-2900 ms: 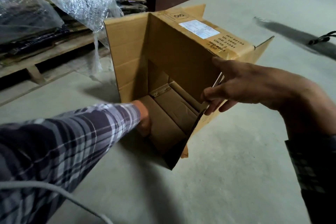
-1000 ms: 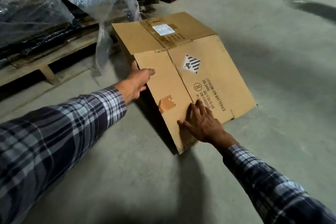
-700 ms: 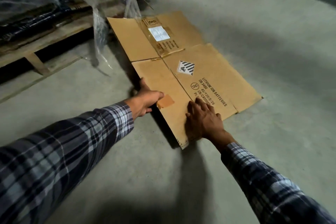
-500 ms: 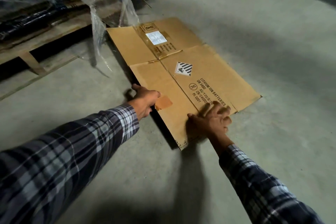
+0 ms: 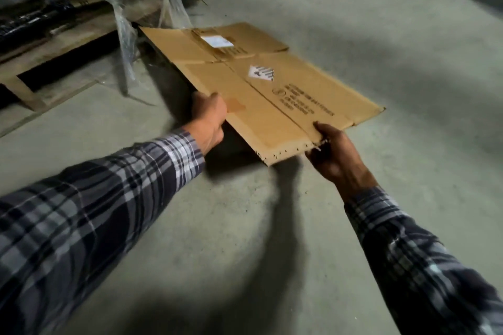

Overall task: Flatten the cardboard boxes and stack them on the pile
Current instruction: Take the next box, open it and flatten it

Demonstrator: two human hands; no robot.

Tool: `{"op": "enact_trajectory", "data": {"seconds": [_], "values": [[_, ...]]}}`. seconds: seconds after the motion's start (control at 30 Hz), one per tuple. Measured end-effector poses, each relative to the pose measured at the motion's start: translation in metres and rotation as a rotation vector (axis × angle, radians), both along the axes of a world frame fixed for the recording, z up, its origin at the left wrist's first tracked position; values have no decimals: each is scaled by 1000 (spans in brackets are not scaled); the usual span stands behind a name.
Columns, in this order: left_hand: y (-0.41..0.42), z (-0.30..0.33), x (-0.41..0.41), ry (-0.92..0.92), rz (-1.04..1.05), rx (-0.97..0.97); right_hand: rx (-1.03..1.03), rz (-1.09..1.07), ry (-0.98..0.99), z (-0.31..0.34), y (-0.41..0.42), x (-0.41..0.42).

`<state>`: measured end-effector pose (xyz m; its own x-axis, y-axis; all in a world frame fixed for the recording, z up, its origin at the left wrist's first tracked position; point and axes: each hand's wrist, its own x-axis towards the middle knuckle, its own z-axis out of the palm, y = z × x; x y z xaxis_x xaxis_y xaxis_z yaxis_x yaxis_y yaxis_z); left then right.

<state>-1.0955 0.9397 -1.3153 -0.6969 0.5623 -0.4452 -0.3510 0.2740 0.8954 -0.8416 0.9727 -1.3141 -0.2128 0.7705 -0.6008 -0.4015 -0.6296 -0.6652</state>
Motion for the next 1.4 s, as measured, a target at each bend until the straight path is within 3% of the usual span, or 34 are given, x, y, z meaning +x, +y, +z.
{"op": "enact_trajectory", "data": {"seconds": [0.33, 0.6, 1.03, 1.4], "values": [[-49, 108, -5, -59, -9, 9, -2, -34, 157, 118, -63, 6], [-84, 277, -3, -47, -71, 1, 10, -90, 135, 316, -110, 21], [-90, 709, -15, 47, -153, 4, 92, -41, 198, 716, -105, -1], [-102, 1000, -97, 116, -33, 150, 257, 88, 431, 982, -96, -87]]}}
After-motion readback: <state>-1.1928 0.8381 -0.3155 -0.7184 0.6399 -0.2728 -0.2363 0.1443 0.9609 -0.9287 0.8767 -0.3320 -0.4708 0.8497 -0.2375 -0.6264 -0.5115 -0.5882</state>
